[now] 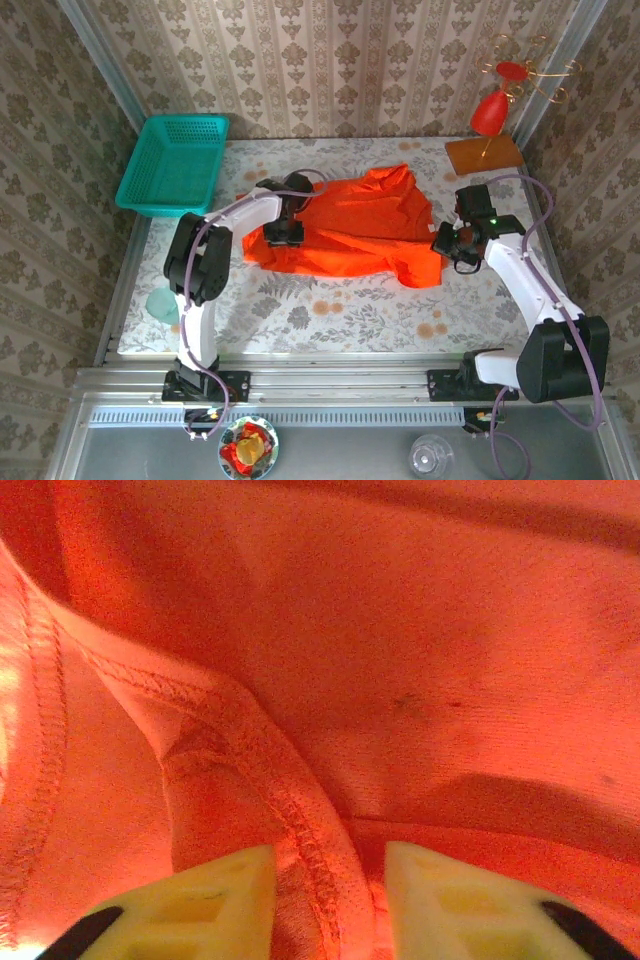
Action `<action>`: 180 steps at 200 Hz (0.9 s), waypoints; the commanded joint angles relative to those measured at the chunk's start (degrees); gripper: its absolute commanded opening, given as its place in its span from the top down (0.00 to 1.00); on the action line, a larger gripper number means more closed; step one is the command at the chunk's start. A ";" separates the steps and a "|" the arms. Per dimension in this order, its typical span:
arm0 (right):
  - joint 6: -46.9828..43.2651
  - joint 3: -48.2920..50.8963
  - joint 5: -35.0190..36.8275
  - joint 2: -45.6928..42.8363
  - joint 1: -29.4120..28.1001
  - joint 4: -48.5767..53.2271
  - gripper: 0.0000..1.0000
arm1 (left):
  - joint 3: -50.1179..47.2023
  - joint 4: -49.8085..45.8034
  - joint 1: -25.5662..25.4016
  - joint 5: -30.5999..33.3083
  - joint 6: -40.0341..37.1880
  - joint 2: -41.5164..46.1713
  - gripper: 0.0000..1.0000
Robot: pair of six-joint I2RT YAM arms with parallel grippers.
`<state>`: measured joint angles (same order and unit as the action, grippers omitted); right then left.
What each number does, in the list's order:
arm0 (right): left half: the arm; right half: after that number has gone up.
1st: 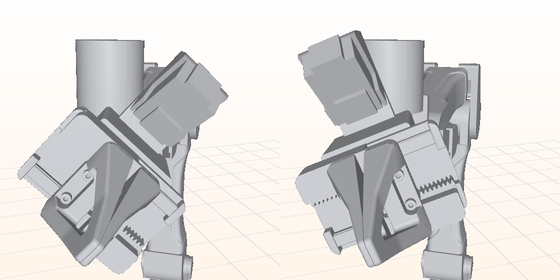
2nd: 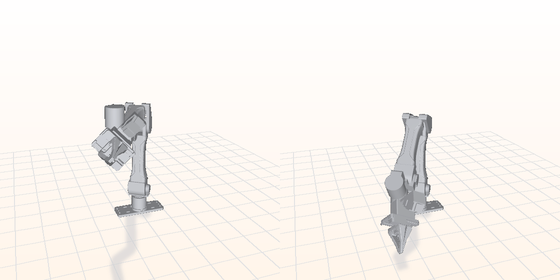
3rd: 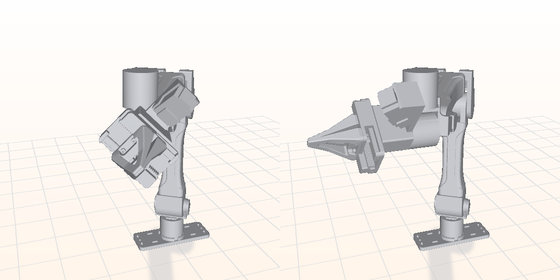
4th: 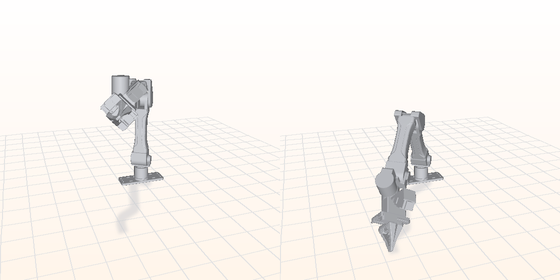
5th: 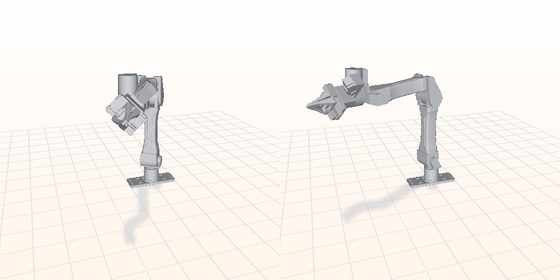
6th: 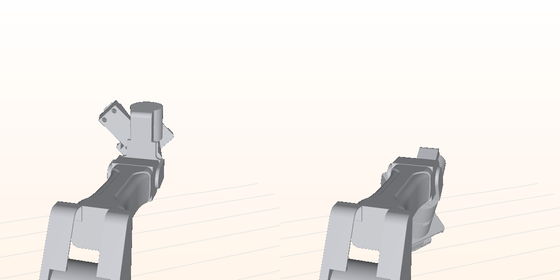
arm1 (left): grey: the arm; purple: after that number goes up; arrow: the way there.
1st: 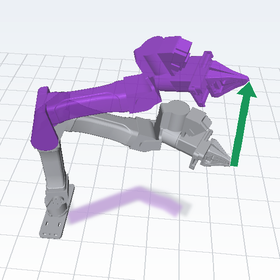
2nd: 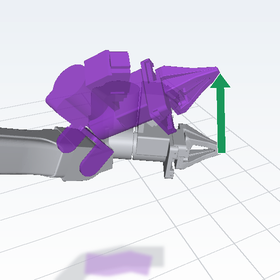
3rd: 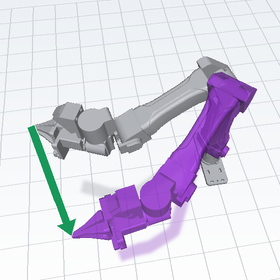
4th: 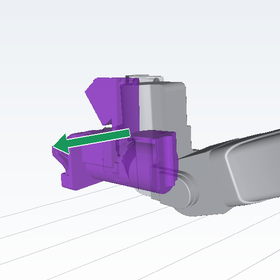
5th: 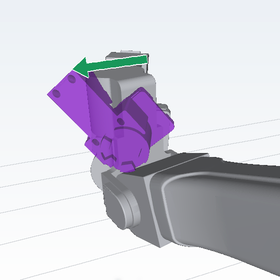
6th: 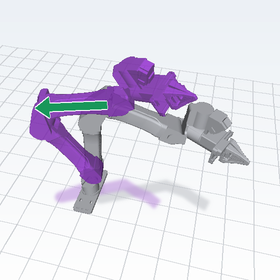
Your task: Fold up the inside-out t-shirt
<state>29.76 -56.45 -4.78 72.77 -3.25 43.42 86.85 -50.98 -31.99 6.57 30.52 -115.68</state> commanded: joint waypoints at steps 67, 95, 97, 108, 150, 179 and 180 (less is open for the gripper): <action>-0.40 0.68 0.45 -1.58 0.34 0.60 1.00 | -7.81 0.61 6.90 3.54 -0.20 5.44 0.64; -0.58 0.68 0.73 -1.67 0.35 0.92 1.00 | -8.83 0.60 8.87 4.60 -0.87 8.36 0.66; -0.58 0.67 0.71 -1.67 0.35 0.95 1.00 | -8.87 0.55 9.00 4.71 -0.94 8.60 0.66; -0.74 0.68 0.92 -1.74 0.35 1.16 1.00 | -9.36 0.53 9.95 5.02 -1.20 10.00 0.67; -0.93 0.51 1.11 -2.05 0.43 1.76 1.00 | -9.86 -0.20 13.03 4.96 -2.70 13.65 0.74; -0.93 0.17 0.83 -2.14 0.43 2.19 1.00 | -11.26 4.73 13.35 -6.35 -3.26 15.78 0.67; -0.93 0.19 0.83 -2.13 0.43 2.19 1.00 | -11.35 4.96 13.35 -6.81 -3.27 15.81 0.67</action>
<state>29.69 -56.40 -4.73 71.94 -3.14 43.59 77.30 -49.10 -18.63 8.67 28.49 -102.30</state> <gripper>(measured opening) 0.065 0.305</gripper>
